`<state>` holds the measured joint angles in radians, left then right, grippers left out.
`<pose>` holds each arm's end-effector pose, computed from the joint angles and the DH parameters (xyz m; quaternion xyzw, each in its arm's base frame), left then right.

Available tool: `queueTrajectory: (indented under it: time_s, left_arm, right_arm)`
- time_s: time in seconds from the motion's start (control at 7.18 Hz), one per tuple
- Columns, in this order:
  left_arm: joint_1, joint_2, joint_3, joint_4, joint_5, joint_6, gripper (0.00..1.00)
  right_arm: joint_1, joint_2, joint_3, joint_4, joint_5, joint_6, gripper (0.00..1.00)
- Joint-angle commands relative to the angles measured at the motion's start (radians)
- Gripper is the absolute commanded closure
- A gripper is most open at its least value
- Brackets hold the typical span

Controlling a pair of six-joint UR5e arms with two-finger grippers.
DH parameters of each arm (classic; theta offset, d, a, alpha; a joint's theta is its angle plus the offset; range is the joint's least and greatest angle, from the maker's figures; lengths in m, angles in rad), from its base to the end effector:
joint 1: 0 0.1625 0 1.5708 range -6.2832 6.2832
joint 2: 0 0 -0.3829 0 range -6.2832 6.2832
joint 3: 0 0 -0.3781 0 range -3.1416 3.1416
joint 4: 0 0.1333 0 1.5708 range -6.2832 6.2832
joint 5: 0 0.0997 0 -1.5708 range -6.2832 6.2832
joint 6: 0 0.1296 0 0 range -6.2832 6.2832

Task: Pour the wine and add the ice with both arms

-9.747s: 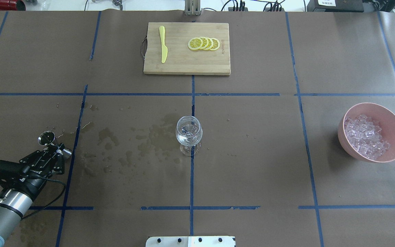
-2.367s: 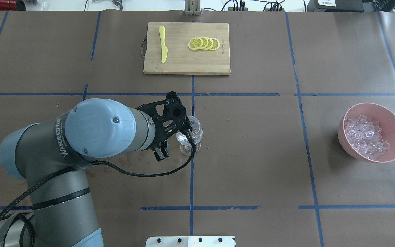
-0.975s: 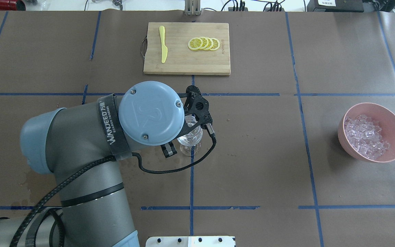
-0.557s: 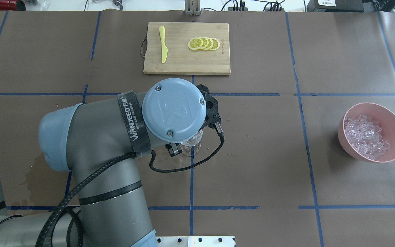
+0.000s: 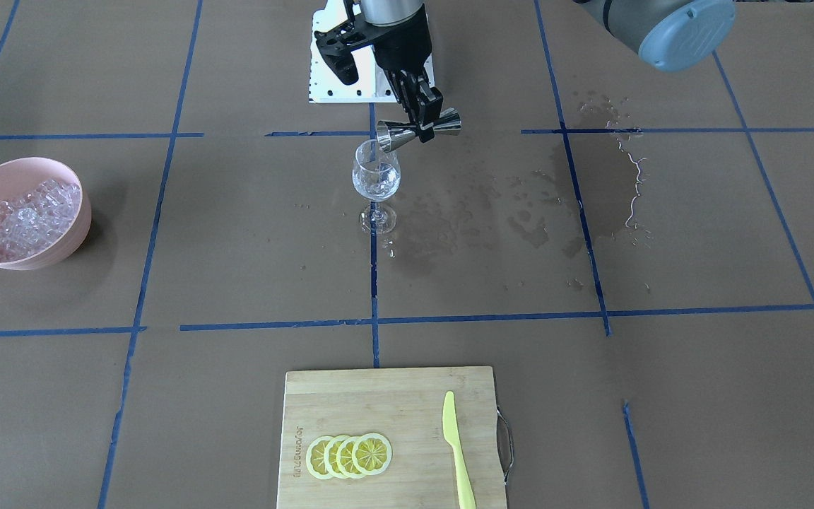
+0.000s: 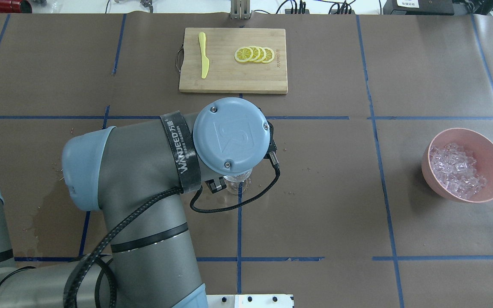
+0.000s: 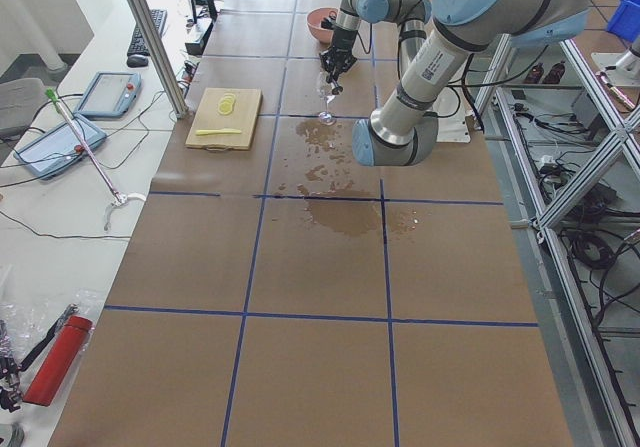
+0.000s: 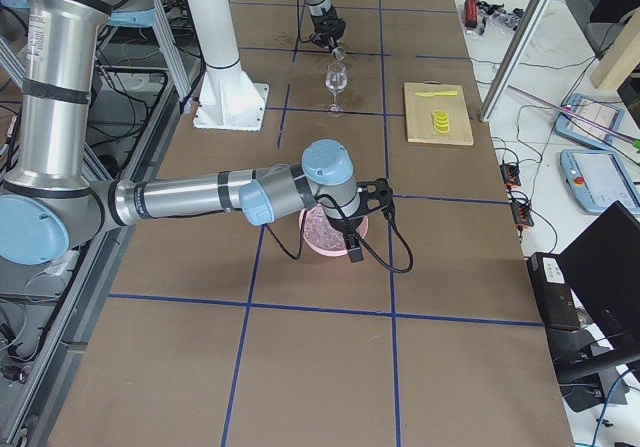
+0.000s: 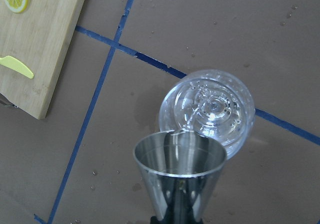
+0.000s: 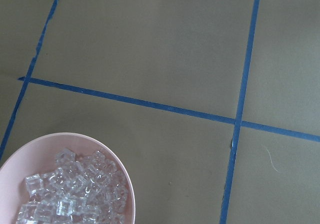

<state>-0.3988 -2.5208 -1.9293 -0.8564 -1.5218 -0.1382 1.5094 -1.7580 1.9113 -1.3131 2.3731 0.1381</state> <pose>0.4660 -0.3479 0.0715 0.2463 0.1597 0.4662 0.8346 0.0137 -0.4314 0.5237 0.1489 -0.3991 -0.0451 0.9036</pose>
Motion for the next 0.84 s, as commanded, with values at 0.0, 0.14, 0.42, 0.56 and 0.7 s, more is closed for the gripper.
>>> queueTrajectory:
  time_s: [0.0,0.14,0.42,0.56,0.7]
  left_arm:
    - [0.000,-0.007,0.000,0.010,0.000,0.000,1.00]
    - [0.000,-0.007,0.000,0.011,0.000,0.000,1.00]
    - [0.000,-0.007,-0.002,0.010,0.002,0.000,1.00]
    - [0.000,-0.007,-0.002,0.010,0.002,0.000,1.00]
    - [-0.002,-0.007,-0.005,0.008,0.002,0.000,1.00]
  right_arm:
    - [0.000,0.000,0.000,0.000,0.000,0.000,0.00]
    - [0.000,0.000,0.000,0.000,0.000,0.000,0.00]
    - [0.000,0.000,0.000,0.000,0.000,0.000,0.00]
    - [0.000,0.000,0.000,0.000,0.000,0.000,0.00]
    - [0.000,0.000,0.000,0.000,0.000,0.000,0.00]
